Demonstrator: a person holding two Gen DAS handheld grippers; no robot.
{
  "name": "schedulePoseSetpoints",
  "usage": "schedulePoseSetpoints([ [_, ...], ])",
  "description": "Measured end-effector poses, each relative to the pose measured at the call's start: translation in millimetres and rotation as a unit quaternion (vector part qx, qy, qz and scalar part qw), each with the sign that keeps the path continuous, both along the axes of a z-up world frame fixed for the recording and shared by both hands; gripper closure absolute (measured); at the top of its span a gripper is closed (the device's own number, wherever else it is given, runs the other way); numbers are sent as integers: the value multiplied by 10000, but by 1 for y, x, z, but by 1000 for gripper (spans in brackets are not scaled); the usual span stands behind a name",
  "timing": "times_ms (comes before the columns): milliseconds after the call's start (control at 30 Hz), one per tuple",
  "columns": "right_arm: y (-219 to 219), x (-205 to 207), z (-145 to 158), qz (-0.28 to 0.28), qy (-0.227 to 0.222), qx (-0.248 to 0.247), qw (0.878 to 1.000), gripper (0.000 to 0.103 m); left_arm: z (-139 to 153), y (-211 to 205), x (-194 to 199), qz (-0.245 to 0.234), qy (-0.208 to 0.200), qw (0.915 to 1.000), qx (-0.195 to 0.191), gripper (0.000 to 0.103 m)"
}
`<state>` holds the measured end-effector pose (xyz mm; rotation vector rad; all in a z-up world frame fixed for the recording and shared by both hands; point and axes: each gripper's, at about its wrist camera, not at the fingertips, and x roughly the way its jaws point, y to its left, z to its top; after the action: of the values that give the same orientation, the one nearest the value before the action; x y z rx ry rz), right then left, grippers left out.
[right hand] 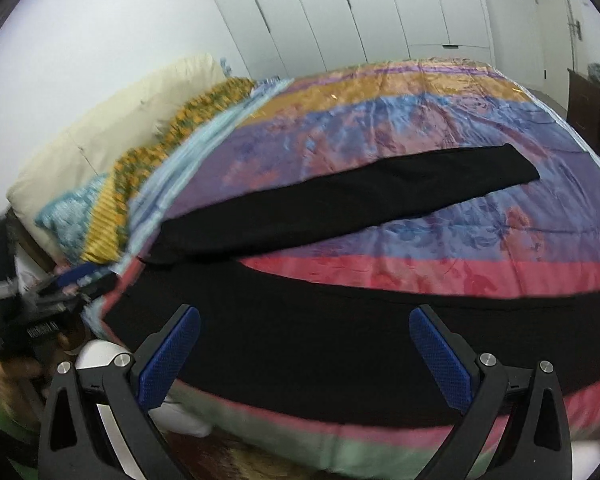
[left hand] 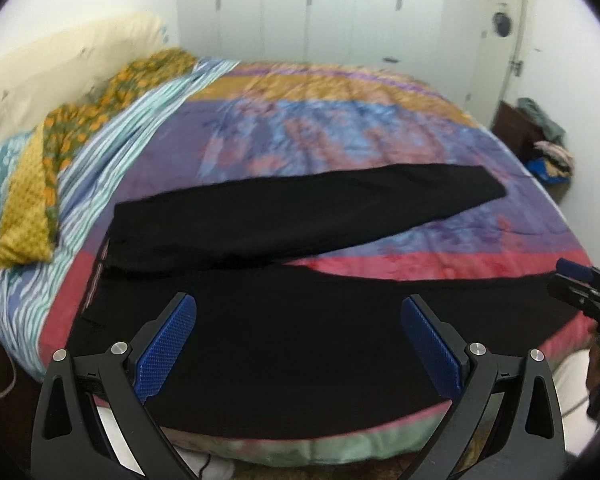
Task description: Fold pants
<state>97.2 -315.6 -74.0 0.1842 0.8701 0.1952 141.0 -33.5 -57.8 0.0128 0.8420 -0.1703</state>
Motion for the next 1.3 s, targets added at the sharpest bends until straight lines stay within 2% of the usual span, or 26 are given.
schedulePoseSetpoints([
  [67,-31,30,-22,-6,214,-237,9995,0,-10,8,10,147,150,9998,-48,1],
  [133,-79,71,-42,-154,419,-453,9980,0,-19,11,15,261,268,9993,5,1],
  [167,-98,84,-46,-232,456,-532,9973,2,-25,12,17,299,335,9990,58,1],
  [267,-192,164,-61,-798,690,-846,9908,11,-42,11,23,386,537,9976,219,1],
  [300,-215,183,-64,-993,768,-870,9883,13,-48,10,24,413,626,9968,275,1],
  [367,-268,224,-70,-1496,957,-733,9814,28,-61,8,25,439,824,9950,366,1],
  [433,-314,254,-80,-1992,1124,-423,9726,31,-70,7,26,451,991,9931,427,1],
  [567,-358,293,-104,-2493,1313,-135,9594,32,-91,7,27,488,1343,9879,606,1],
  [667,-360,307,-119,-2427,1408,-94,9598,31,-102,8,28,520,1519,9849,650,1],
  [733,-358,317,-137,-2345,1716,-116,9568,32,-108,9,30,552,1621,9834,603,1],
  [767,-356,319,-138,-2289,1706,-183,9582,43,-110,10,30,566,1660,9828,571,1],
  [800,-351,318,-133,-2250,1596,-378,9605,54,-110,10,31,573,1684,9826,535,1],
  [833,-346,313,-123,-2190,1404,-550,9640,86,-109,9,31,567,1671,9830,505,1],
  [900,-332,298,-101,-1971,1113,-670,9717,87,-107,8,31,540,1607,9843,500,1],
  [967,-307,273,-74,-1558,769,-1002,9797,87,-104,7,30,520,1538,9854,505,1],
  [1033,-270,231,-42,-973,385,-1470,9836,87,-100,6,28,519,1466,9869,439,1],
  [1100,-231,163,-19,-414,77,-1845,9819,87,-97,6,27,514,1418,9880,335,1],
  [1200,-215,76,-24,-381,171,-1885,9812,87,-93,4,18,451,1329,9898,232,1],
  [1267,-218,30,-42,-728,432,-1976,9766,85,-94,2,13,390,1269,9909,218,1],
  [1300,-229,8,-60,-1113,737,-2001,9706,84,-96,1,11,342,1255,9913,211,1],
])
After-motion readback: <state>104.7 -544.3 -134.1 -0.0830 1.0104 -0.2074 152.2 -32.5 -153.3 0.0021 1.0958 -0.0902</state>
